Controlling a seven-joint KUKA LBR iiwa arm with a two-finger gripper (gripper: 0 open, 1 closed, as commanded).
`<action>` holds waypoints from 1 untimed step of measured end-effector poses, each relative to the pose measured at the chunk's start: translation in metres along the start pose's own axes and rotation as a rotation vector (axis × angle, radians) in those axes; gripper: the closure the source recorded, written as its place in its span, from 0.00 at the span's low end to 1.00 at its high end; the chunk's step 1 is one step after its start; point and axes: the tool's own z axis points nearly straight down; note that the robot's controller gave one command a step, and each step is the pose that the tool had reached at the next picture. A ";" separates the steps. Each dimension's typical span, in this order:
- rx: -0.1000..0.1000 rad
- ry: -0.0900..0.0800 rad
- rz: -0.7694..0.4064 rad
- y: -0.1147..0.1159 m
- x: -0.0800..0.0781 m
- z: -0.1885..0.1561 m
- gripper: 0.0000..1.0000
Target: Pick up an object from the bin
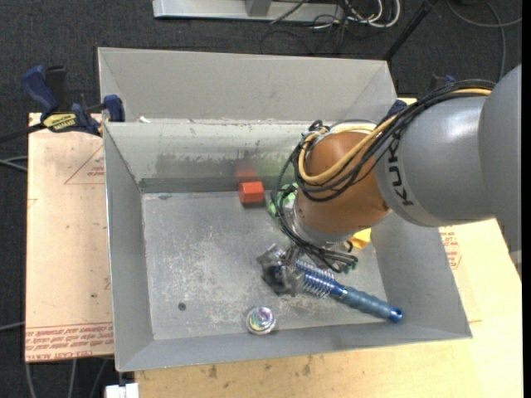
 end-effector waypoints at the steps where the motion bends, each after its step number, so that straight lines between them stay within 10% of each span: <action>1: 0.002 0.000 -0.656 0.007 0.014 -0.028 1.00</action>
Offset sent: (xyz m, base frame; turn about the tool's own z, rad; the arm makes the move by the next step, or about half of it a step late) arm -0.0158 -0.0029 0.0278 -0.6591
